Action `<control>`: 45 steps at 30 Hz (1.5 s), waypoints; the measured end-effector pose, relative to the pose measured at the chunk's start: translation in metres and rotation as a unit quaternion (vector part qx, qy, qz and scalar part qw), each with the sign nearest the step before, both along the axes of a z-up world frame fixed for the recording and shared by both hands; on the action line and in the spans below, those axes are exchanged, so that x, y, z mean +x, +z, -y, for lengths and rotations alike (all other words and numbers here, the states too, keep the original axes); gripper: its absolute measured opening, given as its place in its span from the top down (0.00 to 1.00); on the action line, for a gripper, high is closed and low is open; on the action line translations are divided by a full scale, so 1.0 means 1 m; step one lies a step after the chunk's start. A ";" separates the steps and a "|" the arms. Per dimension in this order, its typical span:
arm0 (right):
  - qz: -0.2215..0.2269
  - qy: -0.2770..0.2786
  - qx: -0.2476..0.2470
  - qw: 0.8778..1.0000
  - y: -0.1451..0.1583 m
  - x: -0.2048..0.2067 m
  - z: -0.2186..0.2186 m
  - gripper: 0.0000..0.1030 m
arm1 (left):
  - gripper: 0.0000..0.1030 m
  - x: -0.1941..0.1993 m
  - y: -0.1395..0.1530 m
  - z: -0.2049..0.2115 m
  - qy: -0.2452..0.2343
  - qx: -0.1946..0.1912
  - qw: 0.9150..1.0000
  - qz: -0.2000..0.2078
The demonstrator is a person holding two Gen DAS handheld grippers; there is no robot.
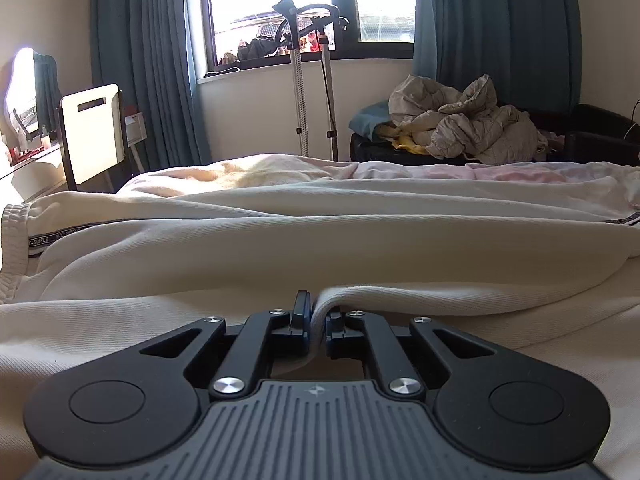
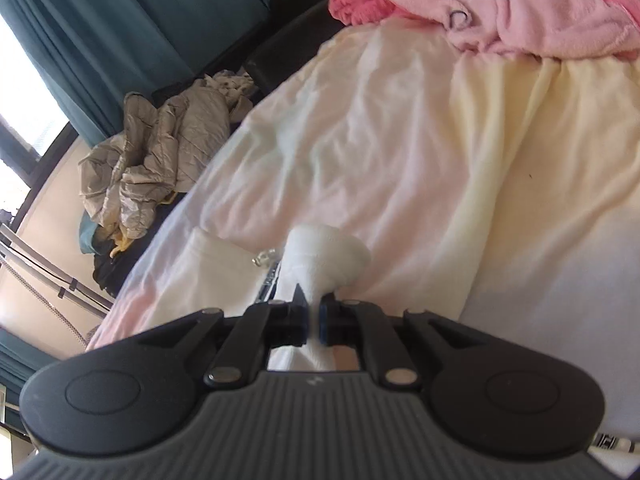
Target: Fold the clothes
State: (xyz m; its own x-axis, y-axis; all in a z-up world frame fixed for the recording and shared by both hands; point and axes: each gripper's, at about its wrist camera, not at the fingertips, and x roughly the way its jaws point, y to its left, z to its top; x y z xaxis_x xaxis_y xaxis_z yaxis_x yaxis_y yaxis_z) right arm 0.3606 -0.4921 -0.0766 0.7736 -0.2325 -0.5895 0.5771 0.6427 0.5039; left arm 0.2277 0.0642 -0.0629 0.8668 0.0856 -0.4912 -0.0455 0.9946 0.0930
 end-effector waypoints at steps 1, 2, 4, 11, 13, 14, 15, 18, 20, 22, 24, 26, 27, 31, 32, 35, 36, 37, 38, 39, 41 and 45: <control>0.011 0.008 -0.024 1.000 0.007 -0.002 -0.004 0.94 | 0.91 0.000 0.001 -0.002 0.001 -0.007 1.000 -0.001; 0.010 0.012 -0.045 0.999 0.009 -0.003 -0.008 0.94 | 0.91 0.000 0.001 -0.003 0.002 -0.014 1.000 -0.003; -0.017 0.005 -0.041 0.999 -0.005 -0.003 -0.007 0.94 | 0.91 0.001 0.001 -0.005 0.008 -0.026 1.000 -0.006; -0.050 0.018 -0.016 0.998 -0.041 -0.017 -0.004 0.82 | 0.91 0.000 0.000 -0.003 0.009 -0.015 1.000 -0.016; -0.056 0.030 -0.034 0.997 -0.032 -0.022 -0.008 0.74 | 0.90 0.000 0.000 -0.003 0.010 -0.015 1.000 -0.023; -0.061 0.038 -0.048 0.996 -0.027 -0.025 -0.013 0.68 | 0.88 0.000 0.000 -0.002 0.009 -0.010 0.999 -0.030; -0.064 0.049 -0.063 0.995 -0.021 -0.030 -0.020 0.64 | 0.88 0.000 0.000 -0.001 0.008 -0.005 0.999 -0.036; -0.065 0.080 -0.113 0.988 -0.005 -0.051 -0.043 0.51 | 0.84 -0.006 0.006 -0.002 0.005 -0.014 0.999 -0.040; -0.060 0.101 -0.130 0.985 0.002 -0.068 -0.057 0.50 | 0.73 -0.013 0.011 -0.004 0.002 -0.027 0.999 -0.039; -0.043 0.117 -0.126 0.984 0.009 -0.090 -0.069 0.50 | 0.61 -0.021 0.018 -0.005 0.000 -0.034 0.999 -0.035; -0.027 0.133 -0.121 0.983 0.016 -0.111 -0.081 0.50 | 0.51 -0.034 0.026 -0.006 -0.003 -0.040 0.999 -0.028; -0.013 0.151 -0.120 0.981 0.023 -0.131 -0.094 0.50 | 0.51 -0.047 0.033 -0.007 -0.007 -0.046 0.999 -0.023; -0.007 0.160 -0.120 0.980 0.027 -0.140 -0.100 0.50 | 0.51 -0.054 0.037 -0.008 -0.009 -0.048 0.999 -0.022; 0.018 0.200 -0.118 0.972 0.042 -0.175 -0.121 0.50 | 0.50 -0.083 0.048 -0.011 -0.012 -0.055 0.998 -0.023; 0.024 0.210 -0.115 0.971 0.045 -0.181 -0.123 0.50 | 0.49 -0.092 0.051 -0.012 -0.013 -0.056 0.998 -0.025; 0.034 0.237 -0.113 0.964 0.051 -0.201 -0.130 0.46 | 0.47 -0.114 0.059 -0.014 -0.014 -0.052 0.998 -0.019; 0.033 0.242 -0.116 0.963 0.051 -0.207 -0.131 0.45 | 0.47 -0.121 0.062 -0.015 -0.013 -0.052 0.998 -0.016; 0.030 0.248 -0.119 0.961 0.051 -0.211 -0.131 0.45 | 0.47 -0.127 0.065 -0.017 -0.011 -0.054 0.998 -0.013; 0.026 0.253 -0.120 0.960 0.050 -0.214 -0.131 0.45 | 0.47 -0.134 0.068 -0.020 -0.006 -0.062 0.998 -0.009; 0.023 0.255 -0.119 0.959 0.049 -0.216 -0.130 0.45 | 0.46 -0.141 0.071 -0.023 0.001 -0.073 0.997 -0.006; 0.025 0.248 -0.089 0.964 0.047 -0.219 -0.121 0.43 | 0.44 -0.154 0.075 -0.031 0.013 -0.097 0.995 0.000; 0.032 0.218 0.000 0.975 0.039 -0.222 -0.096 0.38 | 0.38 -0.181 0.080 -0.056 0.055 -0.141 0.988 0.016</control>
